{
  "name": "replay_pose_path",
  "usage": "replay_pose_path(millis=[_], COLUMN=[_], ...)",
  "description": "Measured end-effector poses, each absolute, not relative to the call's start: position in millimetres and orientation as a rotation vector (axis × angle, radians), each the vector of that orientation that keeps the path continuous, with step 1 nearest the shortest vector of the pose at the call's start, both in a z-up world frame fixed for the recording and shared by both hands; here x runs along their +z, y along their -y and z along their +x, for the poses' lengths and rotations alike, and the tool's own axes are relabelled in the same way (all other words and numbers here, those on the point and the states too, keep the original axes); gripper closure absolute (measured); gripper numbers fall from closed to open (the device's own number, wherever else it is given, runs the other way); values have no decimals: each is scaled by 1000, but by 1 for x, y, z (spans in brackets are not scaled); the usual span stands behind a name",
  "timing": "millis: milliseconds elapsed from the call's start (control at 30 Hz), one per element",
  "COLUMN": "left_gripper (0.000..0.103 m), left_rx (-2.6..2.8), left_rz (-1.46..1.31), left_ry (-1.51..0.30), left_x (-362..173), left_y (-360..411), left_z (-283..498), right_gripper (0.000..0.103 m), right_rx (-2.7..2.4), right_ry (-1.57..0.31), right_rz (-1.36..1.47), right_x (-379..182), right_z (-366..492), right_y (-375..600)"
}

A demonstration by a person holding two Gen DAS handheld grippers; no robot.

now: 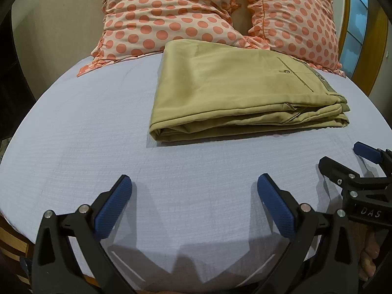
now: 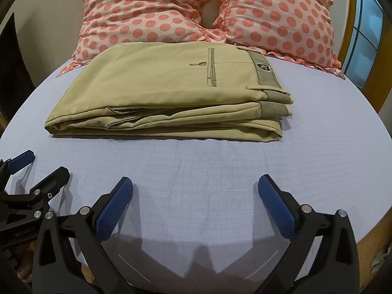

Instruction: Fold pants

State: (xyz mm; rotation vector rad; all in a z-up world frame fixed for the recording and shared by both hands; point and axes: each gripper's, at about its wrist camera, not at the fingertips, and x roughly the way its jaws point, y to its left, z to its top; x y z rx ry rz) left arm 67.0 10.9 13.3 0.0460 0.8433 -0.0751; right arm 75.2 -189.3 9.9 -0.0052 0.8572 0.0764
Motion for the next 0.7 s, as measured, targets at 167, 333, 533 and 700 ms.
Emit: replay_pose_path(millis=[167,333,533,700], left_gripper=[2,2,2,2], left_rx=[-72,-74,-75,-74], left_rz=[46,48,48,47], left_ry=[-845,-845,-844,-846], left_x=[13,14,14,14], left_y=[-11,-12,-11,-12], left_z=[67,67,67,67], right_gripper=[1,1,1,1], right_rx=[79,80,82,85], right_ry=[-857,-857,-858,-858], right_rz=[-6,-6,-8,-9], right_x=[10,10,10,11], right_z=[76,76,76,76], right_y=[190,190,191,192])
